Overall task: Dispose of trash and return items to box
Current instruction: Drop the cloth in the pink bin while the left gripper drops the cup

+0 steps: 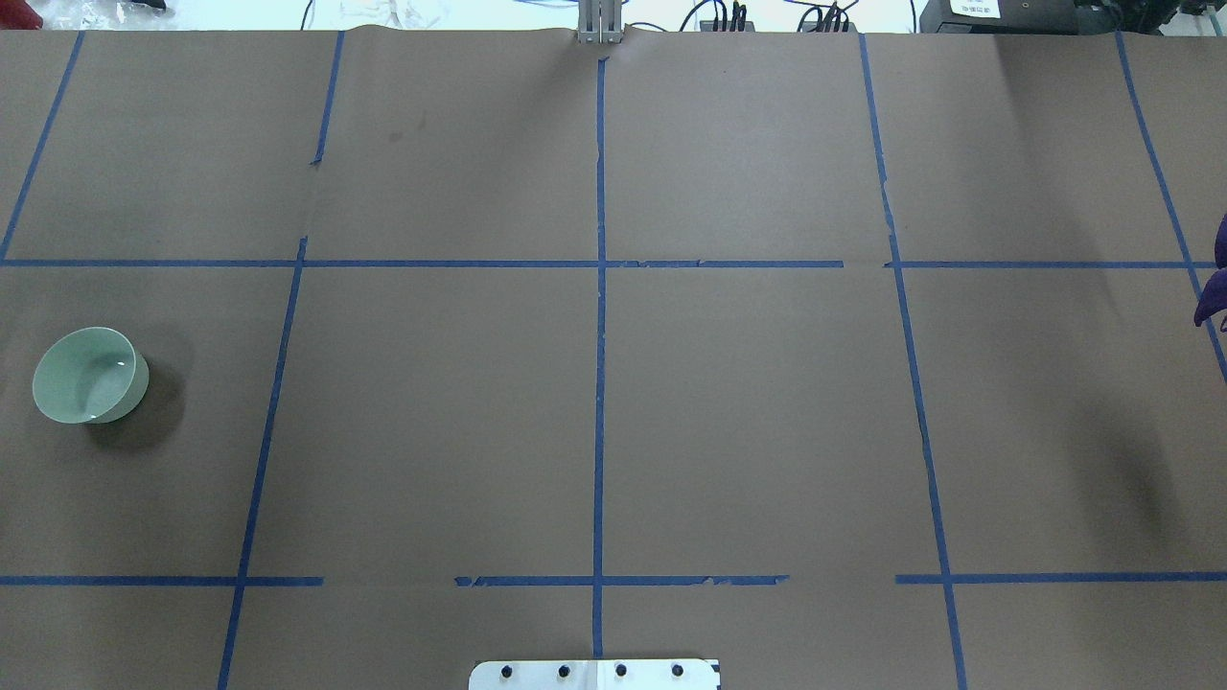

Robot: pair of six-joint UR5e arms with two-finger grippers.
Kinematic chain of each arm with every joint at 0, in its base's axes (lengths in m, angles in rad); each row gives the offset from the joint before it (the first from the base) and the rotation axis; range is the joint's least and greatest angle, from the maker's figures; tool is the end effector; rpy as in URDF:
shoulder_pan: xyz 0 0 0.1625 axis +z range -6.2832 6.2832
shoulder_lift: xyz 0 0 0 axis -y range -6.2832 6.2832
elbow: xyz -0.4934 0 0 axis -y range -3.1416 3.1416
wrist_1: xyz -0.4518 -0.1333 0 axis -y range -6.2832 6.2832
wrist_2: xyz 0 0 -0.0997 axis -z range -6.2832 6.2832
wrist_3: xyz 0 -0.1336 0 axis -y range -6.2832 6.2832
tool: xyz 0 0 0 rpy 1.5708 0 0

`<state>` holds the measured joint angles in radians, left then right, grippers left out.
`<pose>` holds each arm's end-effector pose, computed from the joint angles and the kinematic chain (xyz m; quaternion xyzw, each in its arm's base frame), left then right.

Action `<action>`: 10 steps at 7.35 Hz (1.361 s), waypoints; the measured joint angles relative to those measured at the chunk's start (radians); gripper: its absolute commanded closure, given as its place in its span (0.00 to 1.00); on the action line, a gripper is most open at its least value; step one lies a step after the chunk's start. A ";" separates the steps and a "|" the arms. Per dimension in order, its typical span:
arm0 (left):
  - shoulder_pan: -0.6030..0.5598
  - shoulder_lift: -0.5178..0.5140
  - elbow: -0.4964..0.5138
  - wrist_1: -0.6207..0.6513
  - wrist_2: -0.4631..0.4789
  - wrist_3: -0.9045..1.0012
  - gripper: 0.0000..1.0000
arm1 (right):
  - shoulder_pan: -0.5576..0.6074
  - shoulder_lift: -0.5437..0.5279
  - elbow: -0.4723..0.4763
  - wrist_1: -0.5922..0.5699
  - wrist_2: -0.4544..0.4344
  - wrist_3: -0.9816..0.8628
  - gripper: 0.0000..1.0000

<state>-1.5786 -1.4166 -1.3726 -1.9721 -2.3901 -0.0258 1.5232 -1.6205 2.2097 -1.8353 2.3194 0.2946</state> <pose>-0.0392 -0.4520 0.8922 0.0188 0.3984 -0.0057 0.9170 0.0196 -0.4783 0.4652 0.0868 -0.3812 0.0545 0.9188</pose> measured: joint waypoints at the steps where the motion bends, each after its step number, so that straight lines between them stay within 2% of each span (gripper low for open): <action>1: 0.021 0.000 0.026 -0.044 -0.006 -0.003 1.00 | 0.019 -0.003 -0.002 -0.001 0.000 -0.030 1.00; 3: 0.059 0.000 0.048 -0.098 -0.024 -0.005 1.00 | 0.060 -0.016 -0.008 -0.002 0.000 -0.102 1.00; 6: 0.104 -0.001 0.061 -0.156 -0.030 -0.007 0.00 | 0.099 -0.035 -0.014 -0.002 -0.001 -0.167 1.00; 10: 0.121 -0.003 0.028 -0.189 -0.017 -0.007 0.00 | 0.203 -0.045 -0.069 -0.004 -0.012 -0.328 1.00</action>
<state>-1.4574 -1.4191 -1.3448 -2.1614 -2.4074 -0.0325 1.7259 -1.6651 2.1408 -1.8390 2.3073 -0.0329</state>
